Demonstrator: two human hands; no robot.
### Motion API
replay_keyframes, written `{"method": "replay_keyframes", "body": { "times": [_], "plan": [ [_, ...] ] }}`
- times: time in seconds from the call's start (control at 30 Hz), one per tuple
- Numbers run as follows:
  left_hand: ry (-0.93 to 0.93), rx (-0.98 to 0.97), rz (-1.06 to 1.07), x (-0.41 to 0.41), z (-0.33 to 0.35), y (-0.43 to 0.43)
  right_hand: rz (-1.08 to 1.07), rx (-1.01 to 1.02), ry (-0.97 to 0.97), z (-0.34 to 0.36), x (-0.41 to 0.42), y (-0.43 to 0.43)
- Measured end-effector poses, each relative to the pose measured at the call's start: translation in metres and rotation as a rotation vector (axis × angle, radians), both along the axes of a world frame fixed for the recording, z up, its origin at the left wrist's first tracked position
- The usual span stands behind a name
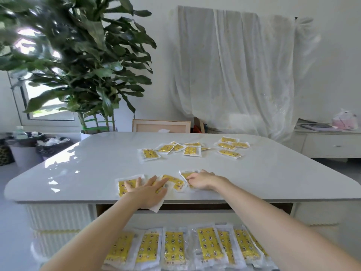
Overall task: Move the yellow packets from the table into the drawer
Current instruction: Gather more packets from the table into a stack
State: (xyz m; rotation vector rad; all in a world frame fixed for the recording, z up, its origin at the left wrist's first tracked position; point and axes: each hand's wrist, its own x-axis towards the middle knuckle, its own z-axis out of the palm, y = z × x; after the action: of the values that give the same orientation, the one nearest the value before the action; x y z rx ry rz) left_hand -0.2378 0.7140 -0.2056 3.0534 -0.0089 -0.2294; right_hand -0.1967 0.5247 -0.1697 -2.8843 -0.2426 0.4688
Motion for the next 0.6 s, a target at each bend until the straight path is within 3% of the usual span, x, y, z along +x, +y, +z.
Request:
{"method": "replay_keyframes", "body": {
  "times": [0.23,0.4,0.5,0.6],
  "plan": [
    [-0.062,-0.15,-0.013,-0.008,0.004,0.032,-0.068,0.136,-0.139,-0.018,-0.008,0.006],
    [-0.184,-0.229,0.073,-0.005,0.018,0.06,-0.122,0.348,-0.34,-0.002,-0.013,0.02],
    [-0.154,-0.243,0.237,-0.007,0.018,0.077,-0.042,0.514,-0.264,0.011,-0.024,0.043],
    [-0.048,-0.428,0.353,-0.012,0.021,0.089,0.133,0.396,-0.12,0.009,-0.037,0.08]
  ]
}}
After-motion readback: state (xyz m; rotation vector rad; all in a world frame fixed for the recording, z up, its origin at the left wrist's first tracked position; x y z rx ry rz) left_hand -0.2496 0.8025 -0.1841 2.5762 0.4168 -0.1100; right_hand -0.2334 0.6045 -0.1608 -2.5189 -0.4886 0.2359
